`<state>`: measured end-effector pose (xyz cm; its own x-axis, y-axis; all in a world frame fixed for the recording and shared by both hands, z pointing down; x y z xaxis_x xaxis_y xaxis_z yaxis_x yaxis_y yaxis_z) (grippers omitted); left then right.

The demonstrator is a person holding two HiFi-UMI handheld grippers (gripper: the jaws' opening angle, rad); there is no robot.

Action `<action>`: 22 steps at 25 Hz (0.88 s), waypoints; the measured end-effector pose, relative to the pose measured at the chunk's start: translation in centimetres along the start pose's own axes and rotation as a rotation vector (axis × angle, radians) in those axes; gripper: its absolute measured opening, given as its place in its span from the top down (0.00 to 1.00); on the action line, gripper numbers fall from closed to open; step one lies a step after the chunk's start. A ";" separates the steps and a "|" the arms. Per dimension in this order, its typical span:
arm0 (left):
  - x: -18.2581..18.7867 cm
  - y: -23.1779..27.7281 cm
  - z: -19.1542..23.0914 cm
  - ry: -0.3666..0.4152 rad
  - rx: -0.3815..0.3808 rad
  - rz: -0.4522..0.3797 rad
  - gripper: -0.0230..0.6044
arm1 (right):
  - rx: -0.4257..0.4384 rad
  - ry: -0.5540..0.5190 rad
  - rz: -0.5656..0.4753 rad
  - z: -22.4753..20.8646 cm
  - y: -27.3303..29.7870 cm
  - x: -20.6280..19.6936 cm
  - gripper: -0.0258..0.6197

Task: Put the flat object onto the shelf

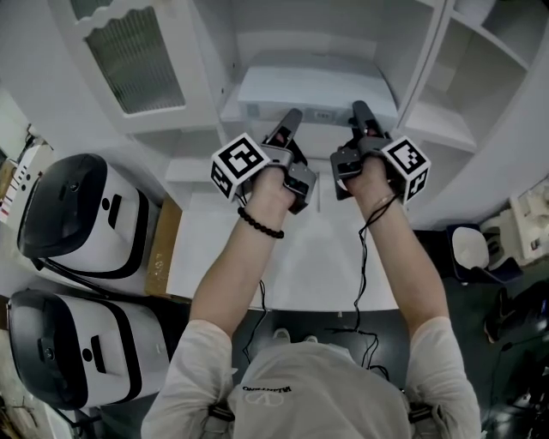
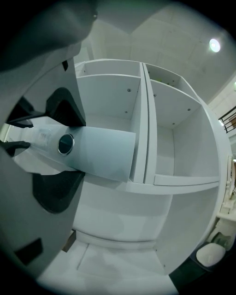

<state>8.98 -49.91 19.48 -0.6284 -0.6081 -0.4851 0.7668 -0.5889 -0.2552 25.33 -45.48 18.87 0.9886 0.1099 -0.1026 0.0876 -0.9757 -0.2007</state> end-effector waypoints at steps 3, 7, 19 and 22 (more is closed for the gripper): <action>-0.1 0.2 0.3 0.007 0.004 -0.015 0.74 | 0.008 -0.032 0.046 -0.1 -0.1 0.1 0.48; -0.4 0.1 0.7 -0.009 -0.013 -0.024 0.74 | 0.008 -0.107 0.115 -0.7 -2.0 -0.6 0.53; -3.8 -6.4 -2.5 0.649 -0.169 0.010 0.95 | 0.131 -0.986 0.140 -3.6 -14.0 -1.3 0.92; -4.7 -9.6 -3.3 0.948 -0.157 0.000 0.96 | 0.148 -1.104 0.114 -2.8 -16.3 -0.6 0.95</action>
<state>4.98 -39.64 21.50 -0.3143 0.1157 -0.9423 0.8188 -0.4692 -0.3307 23.68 -30.16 24.92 0.3332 0.2007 -0.9213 -0.0846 -0.9668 -0.2412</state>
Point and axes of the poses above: the fingertips, and each gripper's own axes: y forward along the fingers, z to its left, x out of its top, the point moved 2 cm from there along -y, backward along the fingers, and after that the axes turned 8 degrees about y, right-handed, at the moved point
